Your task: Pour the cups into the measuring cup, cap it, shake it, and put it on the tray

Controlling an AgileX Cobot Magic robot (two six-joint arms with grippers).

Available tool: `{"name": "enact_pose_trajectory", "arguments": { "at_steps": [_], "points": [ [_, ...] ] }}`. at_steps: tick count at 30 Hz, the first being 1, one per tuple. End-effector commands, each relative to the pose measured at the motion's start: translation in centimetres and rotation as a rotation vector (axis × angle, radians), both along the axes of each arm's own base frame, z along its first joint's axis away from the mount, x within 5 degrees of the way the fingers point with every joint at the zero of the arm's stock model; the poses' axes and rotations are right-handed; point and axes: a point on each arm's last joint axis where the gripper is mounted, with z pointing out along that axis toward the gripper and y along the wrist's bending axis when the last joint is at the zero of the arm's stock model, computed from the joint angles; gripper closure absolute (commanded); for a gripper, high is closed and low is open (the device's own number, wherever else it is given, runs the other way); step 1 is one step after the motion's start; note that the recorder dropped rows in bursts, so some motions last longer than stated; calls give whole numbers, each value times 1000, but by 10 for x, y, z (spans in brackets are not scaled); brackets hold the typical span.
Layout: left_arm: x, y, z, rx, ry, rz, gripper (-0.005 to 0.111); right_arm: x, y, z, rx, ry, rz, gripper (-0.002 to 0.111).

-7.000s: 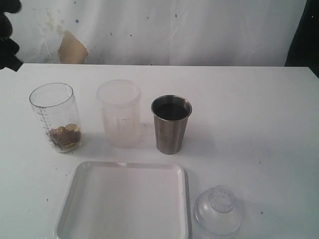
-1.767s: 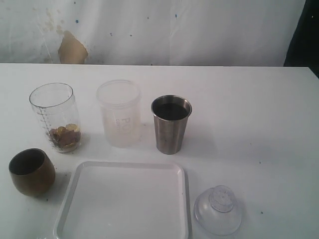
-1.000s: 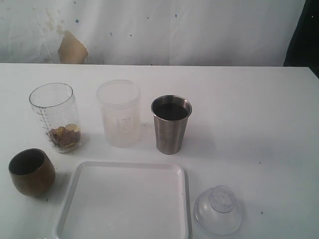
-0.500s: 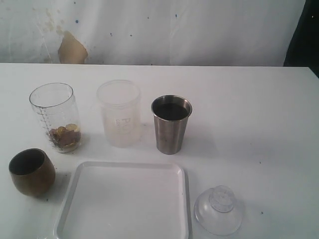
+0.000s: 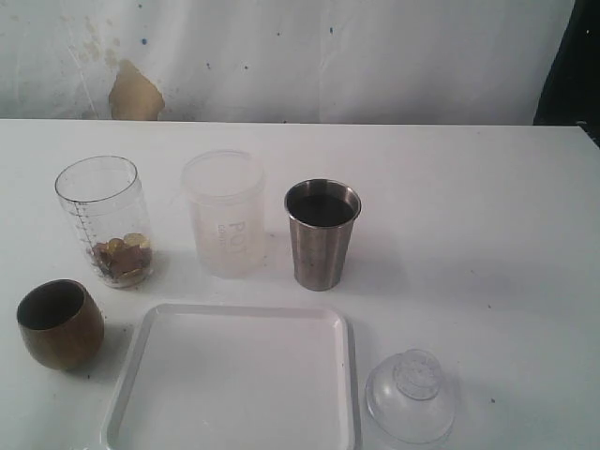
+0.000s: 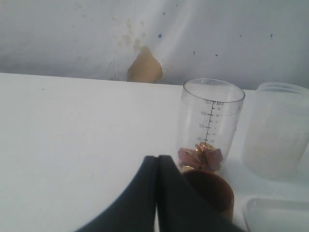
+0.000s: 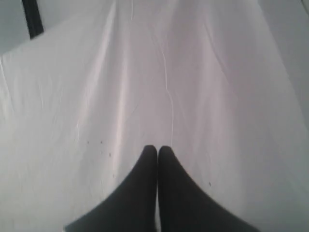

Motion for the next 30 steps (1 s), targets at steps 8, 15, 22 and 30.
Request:
{"name": "enact_pose_trajectory", "arguments": {
  "at_steps": [8, 15, 22, 30],
  "points": [
    [0, 0, -1, 4, 2, -6, 107, 122, 33, -42, -313, 334, 214, 90],
    [0, 0, -1, 4, 2, -6, 107, 152, 40, -104, -445, 452, 280, 50],
    [0, 0, -1, 4, 2, -6, 107, 169, 44, -136, -481, 510, 326, 19],
    [0, 0, -1, 4, 2, -6, 107, 188, 58, -153, -489, 541, 401, 17]
  ]
}}
